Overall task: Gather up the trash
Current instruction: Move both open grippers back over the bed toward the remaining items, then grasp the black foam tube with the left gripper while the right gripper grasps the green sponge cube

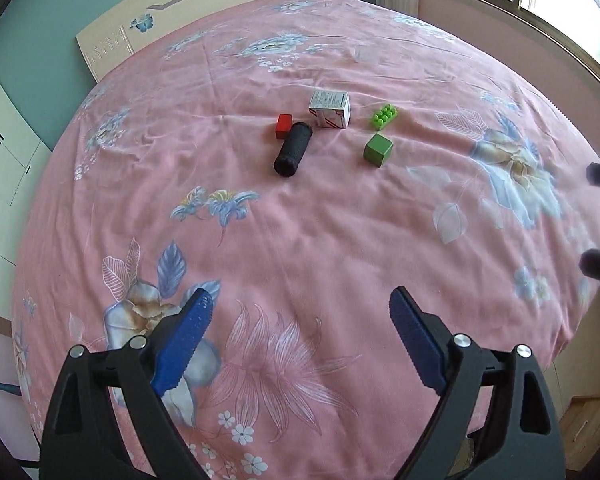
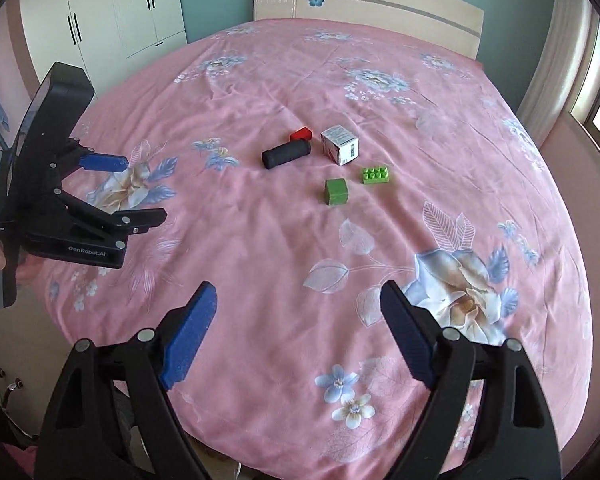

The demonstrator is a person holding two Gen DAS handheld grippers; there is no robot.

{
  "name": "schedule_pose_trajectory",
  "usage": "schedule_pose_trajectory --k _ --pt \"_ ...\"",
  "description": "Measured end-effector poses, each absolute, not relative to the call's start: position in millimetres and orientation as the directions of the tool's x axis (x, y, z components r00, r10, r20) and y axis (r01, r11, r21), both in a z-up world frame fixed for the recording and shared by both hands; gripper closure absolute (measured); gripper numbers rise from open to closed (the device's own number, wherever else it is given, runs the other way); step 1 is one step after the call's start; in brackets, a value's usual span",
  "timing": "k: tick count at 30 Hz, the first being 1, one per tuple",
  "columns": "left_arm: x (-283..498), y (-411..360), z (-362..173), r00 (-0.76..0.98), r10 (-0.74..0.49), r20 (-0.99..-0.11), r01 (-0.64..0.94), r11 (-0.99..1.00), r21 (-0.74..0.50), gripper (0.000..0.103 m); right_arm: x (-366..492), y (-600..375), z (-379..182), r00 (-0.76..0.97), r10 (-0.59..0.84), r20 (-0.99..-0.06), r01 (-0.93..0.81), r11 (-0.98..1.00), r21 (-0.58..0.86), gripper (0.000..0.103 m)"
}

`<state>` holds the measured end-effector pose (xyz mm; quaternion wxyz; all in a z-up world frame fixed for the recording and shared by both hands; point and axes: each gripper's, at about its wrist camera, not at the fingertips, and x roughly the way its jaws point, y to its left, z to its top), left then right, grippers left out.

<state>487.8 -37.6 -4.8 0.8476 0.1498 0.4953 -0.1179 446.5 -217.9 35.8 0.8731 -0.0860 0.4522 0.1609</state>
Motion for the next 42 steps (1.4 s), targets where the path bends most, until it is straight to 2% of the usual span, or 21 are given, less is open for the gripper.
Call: schedule_pose_trajectory --k 4,15,21,27,28,29,30,31,32,33,34,35,42 --pt "536 -48 -20 0.478 -0.05 -0.877 0.345 0.929 0.135 0.011 492 -219 16 0.536 0.227 -0.813 -0.375 0.927 0.011 0.02" --pt "645 -58 -75 0.45 -0.076 -0.89 0.312 0.947 0.077 0.011 595 -207 -63 0.51 0.159 -0.845 -0.387 0.92 -0.061 0.02" --pt "684 -66 -103 0.434 -0.071 -0.898 0.313 0.947 0.076 0.011 646 -205 -101 0.46 0.191 -0.867 -0.351 0.936 0.02 0.02" --pt "706 -73 -124 0.438 -0.048 -0.898 0.319 0.942 0.106 0.013 670 -196 -118 0.483 0.165 -0.86 -0.357 0.934 -0.021 0.02" --pt "708 -74 -127 0.437 -0.047 -0.898 0.319 0.942 0.106 0.015 672 -195 -120 0.491 0.162 -0.856 -0.359 0.933 -0.029 0.021" --pt "711 -75 -130 0.435 -0.044 -0.899 0.317 0.942 0.108 0.025 674 -194 -122 0.494 0.158 -0.855 -0.363 0.931 -0.038 0.026" --pt "713 -76 -133 0.427 -0.044 -0.903 0.315 0.943 0.103 0.035 677 -193 -124 0.489 0.155 -0.858 -0.368 0.929 -0.043 0.038" --pt "715 -76 -135 0.417 -0.056 -0.907 0.316 0.945 0.087 0.039 679 -192 -128 0.478 0.156 -0.864 -0.373 0.927 -0.04 0.046" --pt "715 -77 -137 0.412 -0.066 -0.909 0.316 0.946 0.075 0.046 681 -191 -131 0.468 0.155 -0.87 -0.375 0.926 -0.037 0.058" --pt "714 -78 -137 0.41 -0.075 -0.909 0.316 0.946 0.064 0.056 682 -191 -133 0.467 0.15 -0.872 -0.372 0.928 -0.039 0.062" --pt "713 -80 -136 0.413 -0.079 -0.907 0.32 0.945 0.063 0.06 682 -191 -133 0.472 0.15 -0.869 -0.37 0.928 -0.04 0.064" --pt "712 -83 -135 0.422 -0.072 -0.904 0.323 0.943 0.075 0.066 681 -192 -133 0.475 0.156 -0.866 -0.373 0.927 -0.037 0.071" --pt "696 -82 -123 0.436 -0.06 -0.898 0.286 0.955 0.075 0.068 665 -193 -123 0.478 0.142 -0.867 -0.374 0.926 -0.055 0.072"
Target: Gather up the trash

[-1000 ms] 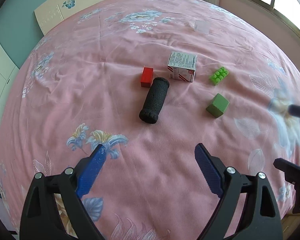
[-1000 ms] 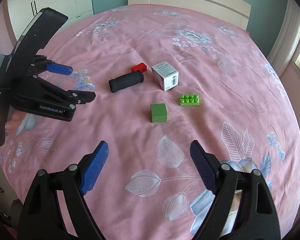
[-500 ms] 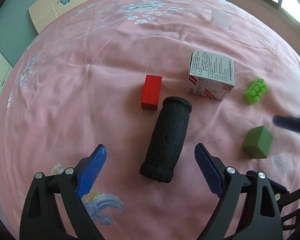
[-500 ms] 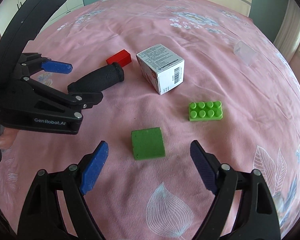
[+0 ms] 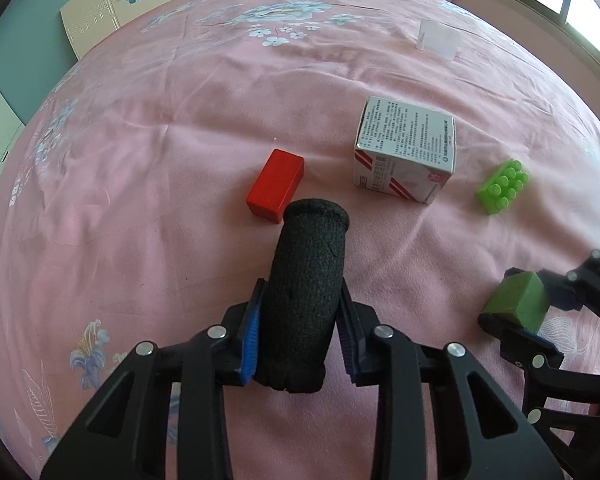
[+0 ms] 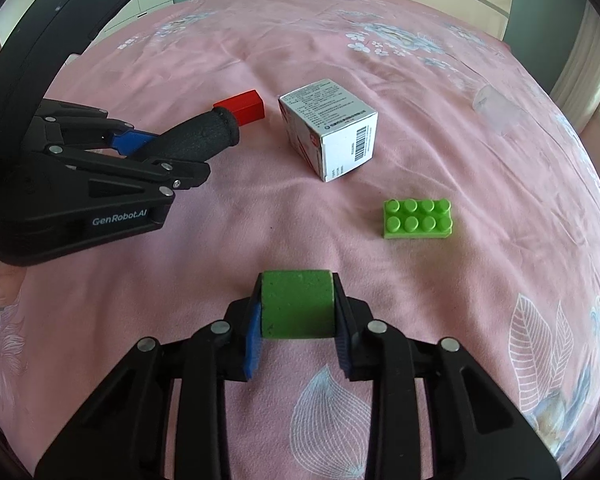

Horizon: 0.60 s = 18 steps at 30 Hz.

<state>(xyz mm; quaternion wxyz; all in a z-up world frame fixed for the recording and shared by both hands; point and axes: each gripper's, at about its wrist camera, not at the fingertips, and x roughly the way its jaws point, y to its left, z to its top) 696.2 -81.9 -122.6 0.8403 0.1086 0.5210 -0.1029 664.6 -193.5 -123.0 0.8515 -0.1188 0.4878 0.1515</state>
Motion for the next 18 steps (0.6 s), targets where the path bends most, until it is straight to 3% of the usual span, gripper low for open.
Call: schedule_pose_trajectory --k 7,18 --pt "657 -78 -82 0.462 -0.031 -0.887 0.257 0.961 0.1 0.068 633 -196 -81 0.51 0.122 -0.852 -0.364 0.927 -0.086 0.072" --pt "555 -67 56 0.577 -0.009 -0.817 0.217 0.966 0.142 0.068 541 -206 54 0.633 0.103 -0.768 -0.319 0.938 -0.138 0.072"
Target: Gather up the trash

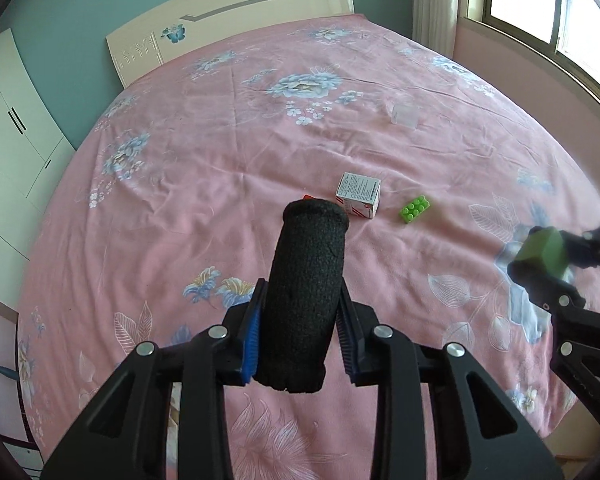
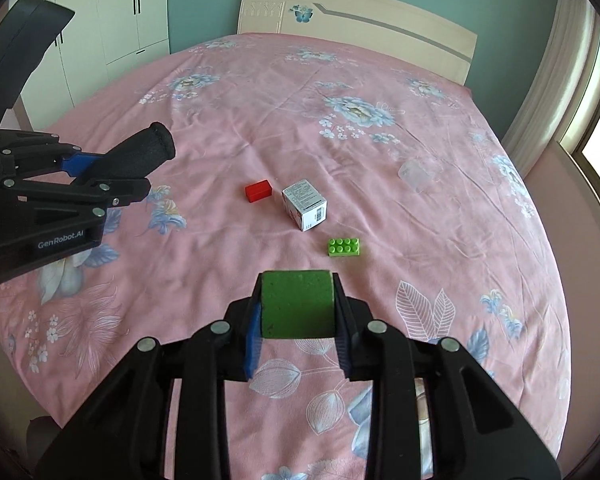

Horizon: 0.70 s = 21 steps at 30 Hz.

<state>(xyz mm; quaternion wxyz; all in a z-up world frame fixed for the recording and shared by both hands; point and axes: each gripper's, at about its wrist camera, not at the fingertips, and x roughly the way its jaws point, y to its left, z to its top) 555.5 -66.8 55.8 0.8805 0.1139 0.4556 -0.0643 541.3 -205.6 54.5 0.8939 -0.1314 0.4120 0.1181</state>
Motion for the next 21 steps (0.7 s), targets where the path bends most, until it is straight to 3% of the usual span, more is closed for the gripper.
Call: schedule_pose_trajectory --k 11,21 --pt "425 -64 166 0.691 0.004 -0.723 0.21 0.956 0.206 0.068 410 -207 177 0.739 0.088 -0.668 -0.303 0.929 -0.212 0.072" --pt "321 -69 208 0.705 0.012 -0.709 0.249 0.932 0.263 0.068 299 -209 231 0.789 0.073 -0.611 -0.313 0.902 -0.297 0.072"
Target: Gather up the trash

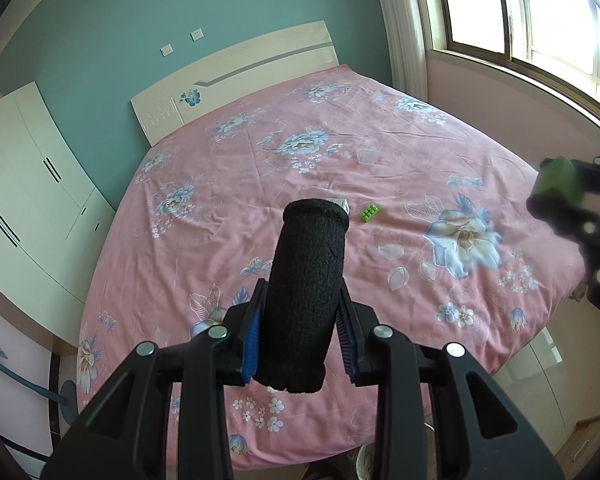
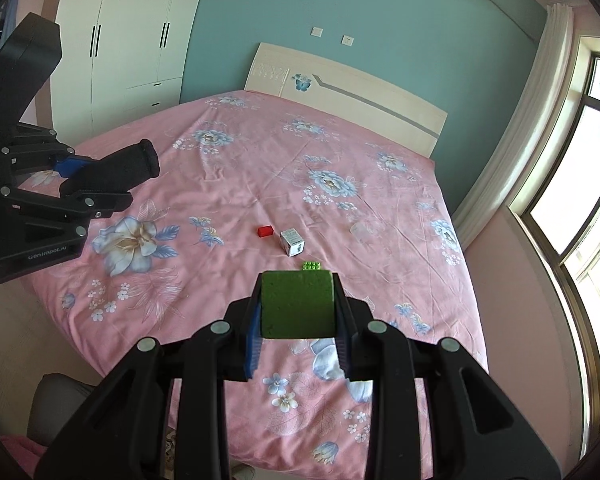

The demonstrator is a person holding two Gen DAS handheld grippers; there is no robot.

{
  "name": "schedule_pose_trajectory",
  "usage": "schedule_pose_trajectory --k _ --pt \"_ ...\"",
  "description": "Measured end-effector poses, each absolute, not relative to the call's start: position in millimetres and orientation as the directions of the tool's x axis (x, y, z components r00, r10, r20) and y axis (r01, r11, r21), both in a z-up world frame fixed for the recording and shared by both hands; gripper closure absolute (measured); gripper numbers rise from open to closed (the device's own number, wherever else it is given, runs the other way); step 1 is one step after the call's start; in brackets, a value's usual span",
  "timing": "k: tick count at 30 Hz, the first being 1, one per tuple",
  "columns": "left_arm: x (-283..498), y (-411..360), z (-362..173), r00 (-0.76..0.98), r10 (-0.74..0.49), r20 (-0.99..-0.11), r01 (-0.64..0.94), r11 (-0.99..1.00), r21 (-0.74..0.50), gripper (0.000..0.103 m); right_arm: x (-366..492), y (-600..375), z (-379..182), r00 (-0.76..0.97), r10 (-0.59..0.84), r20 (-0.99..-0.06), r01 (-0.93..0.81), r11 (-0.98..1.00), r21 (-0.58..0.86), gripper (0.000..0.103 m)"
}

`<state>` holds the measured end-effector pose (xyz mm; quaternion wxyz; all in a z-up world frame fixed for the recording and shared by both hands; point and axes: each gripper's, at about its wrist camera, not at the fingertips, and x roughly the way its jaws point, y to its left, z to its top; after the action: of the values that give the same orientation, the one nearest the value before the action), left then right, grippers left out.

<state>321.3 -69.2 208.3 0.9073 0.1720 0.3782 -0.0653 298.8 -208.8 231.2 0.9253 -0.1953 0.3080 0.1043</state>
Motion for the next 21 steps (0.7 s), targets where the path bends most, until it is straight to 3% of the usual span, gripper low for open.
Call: schedule_pose_trajectory --k 9,21 --pt "260 -66 209 0.71 0.019 -0.704 0.278 0.911 0.304 0.068 233 -214 240 0.79 0.078 -0.608 -0.332 0.888 -0.318 0.072" --pt "226 -67 149 0.638 0.046 -0.768 0.356 0.867 0.348 0.068 189 -210 192 0.744 0.052 -0.666 -0.363 0.869 -0.337 0.072"
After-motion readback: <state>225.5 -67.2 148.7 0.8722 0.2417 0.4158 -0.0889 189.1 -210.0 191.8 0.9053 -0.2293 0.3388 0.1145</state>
